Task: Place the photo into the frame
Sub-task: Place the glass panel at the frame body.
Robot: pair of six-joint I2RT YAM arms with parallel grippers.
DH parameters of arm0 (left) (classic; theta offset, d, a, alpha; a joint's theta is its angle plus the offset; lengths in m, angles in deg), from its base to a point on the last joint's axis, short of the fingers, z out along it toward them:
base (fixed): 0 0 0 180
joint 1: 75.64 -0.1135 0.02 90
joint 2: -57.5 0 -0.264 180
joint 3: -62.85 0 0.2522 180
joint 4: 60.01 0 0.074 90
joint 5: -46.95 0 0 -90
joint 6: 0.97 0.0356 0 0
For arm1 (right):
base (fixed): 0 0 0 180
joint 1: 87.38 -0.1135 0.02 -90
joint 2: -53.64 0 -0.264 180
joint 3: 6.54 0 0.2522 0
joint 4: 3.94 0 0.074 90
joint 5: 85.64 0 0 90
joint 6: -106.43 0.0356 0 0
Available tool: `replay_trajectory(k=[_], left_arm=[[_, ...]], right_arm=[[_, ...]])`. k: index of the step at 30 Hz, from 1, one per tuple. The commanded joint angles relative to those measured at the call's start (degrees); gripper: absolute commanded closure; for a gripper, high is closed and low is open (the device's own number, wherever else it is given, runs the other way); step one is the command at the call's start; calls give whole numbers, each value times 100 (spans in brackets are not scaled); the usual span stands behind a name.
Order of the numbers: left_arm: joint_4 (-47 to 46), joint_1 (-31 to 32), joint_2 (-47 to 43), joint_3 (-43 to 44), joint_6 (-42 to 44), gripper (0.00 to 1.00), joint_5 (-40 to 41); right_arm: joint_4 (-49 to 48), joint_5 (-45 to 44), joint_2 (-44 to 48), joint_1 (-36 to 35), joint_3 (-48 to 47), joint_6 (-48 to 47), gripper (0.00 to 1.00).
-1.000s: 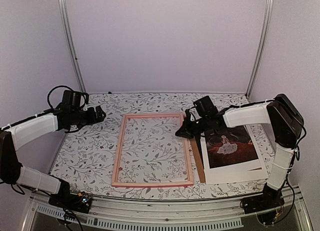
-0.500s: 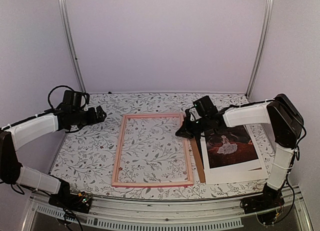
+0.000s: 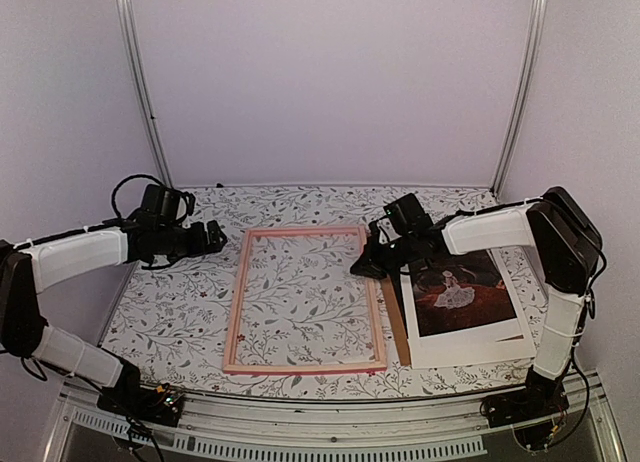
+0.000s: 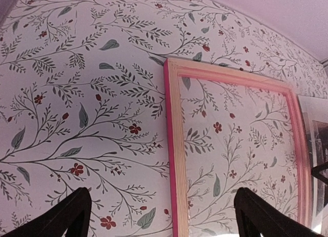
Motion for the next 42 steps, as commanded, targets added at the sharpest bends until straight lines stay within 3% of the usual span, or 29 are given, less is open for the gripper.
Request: replay_trajectory(k=[1,24,42], left_arm=[[-158,189,119,-7,-61,0,47],[-192,430,254,30,-103,0,291],[-209,487,334,48,-77,0,346]], right_arm=[[-15,-2,-96,5,-194,-41,93],[432,-166,-140,5,-456,-168,56],[786,-473,-130,5,-590,-318,49]])
